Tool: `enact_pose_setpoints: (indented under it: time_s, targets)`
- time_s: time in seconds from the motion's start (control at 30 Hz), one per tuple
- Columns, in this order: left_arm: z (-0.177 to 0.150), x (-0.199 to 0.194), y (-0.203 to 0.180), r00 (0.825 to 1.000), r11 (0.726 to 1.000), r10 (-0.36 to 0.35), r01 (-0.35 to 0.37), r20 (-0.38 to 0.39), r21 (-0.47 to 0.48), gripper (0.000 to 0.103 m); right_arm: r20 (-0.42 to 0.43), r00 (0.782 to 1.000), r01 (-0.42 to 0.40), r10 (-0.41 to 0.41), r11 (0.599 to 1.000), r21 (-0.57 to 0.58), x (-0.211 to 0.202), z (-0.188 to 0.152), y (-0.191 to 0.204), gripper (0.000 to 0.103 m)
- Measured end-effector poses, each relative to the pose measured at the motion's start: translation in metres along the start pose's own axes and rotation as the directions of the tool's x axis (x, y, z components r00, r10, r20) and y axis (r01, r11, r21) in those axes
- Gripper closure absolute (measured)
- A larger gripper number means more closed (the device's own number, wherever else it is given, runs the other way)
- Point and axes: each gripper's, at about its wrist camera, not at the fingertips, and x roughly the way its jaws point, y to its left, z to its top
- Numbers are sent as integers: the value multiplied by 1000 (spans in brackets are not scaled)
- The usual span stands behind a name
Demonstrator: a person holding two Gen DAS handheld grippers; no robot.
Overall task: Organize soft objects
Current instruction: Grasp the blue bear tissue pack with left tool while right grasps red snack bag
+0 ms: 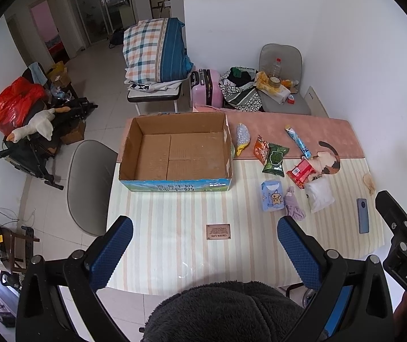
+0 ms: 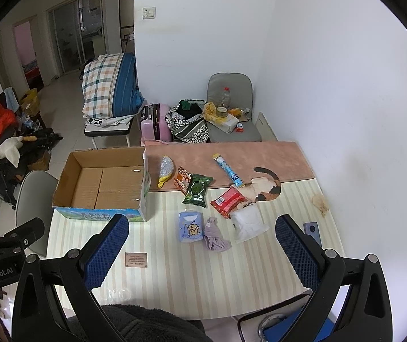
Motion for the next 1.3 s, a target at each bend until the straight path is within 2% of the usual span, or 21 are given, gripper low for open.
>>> enact_pose_setpoints:
  time_s: [0.17, 0.33, 0.47, 0.53, 0.6, 0.73, 0.8, 0.87, 0.9, 0.97, 1.03, 1.1, 1.2, 1.23, 1.3]
  targets:
    - [-1, 1, 1, 1000, 1000, 0, 0, -2, -1, 0, 9, 1000, -14, 14, 1000, 9, 2, 0, 0, 0]
    - [13, 18, -3, 1000, 1000, 24, -24, 18, 6, 0, -20, 999, -34, 36, 995, 91, 27, 5, -26, 0]
    - [37, 58, -20, 1000, 999, 18, -18, 4, 31, 0, -90, 996, 13, 1, 987, 160, 78, 13, -63, 0]
    - [49, 89, -33, 999, 998, 29, -27, -33, 63, 0, -167, 986, 44, -14, 983, 179, 119, 15, -82, 0]
    - [56, 128, -49, 994, 995, 27, -17, -101, 101, 0, -230, 973, 46, 0, 980, 195, 161, 11, -95, 0]
    - [53, 212, -75, 964, 992, 17, 18, -267, 128, 0, -384, 922, 28, 50, 981, 193, 264, -18, -109, 0]
    - [44, 253, -89, 937, 990, 13, 39, -350, 139, 1, -486, 870, 17, 84, 980, 201, 318, -39, -114, 0]
    - [37, 284, -101, 916, 988, 27, 36, -401, 148, 1, -539, 834, 45, 117, 959, 278, 359, -54, -134, 0]
    - [36, 291, -104, 908, 988, 29, 38, -419, 150, 2, -554, 823, 68, 125, 947, 315, 370, -61, -141, 0]
    - [35, 318, -117, 882, 989, -3, 74, -471, 132, 3, -564, 796, 27, 220, 918, 396, 406, -62, -157, 0]
    - [38, 343, -129, 862, 990, -22, 88, -506, 106, 3, -582, 772, 40, 256, 894, 446, 437, -59, -165, 0]
    - [43, 368, -141, 837, 992, -60, 112, -544, 63, 3, -579, 758, 37, 302, 865, 500, 467, -51, -169, 0]
    - [50, 406, -153, 789, 991, -120, 129, -603, -30, 3, -606, 728, 77, 319, 841, 535, 519, -38, -167, 0]
    - [51, 414, -156, 779, 991, -131, 127, -613, -49, 3, -619, 716, 95, 322, 834, 543, 537, -34, -165, 0]
    - [52, 429, -162, 764, 990, -137, 121, -630, -69, 3, -643, 702, 127, 307, 834, 537, 564, -31, -164, 8]
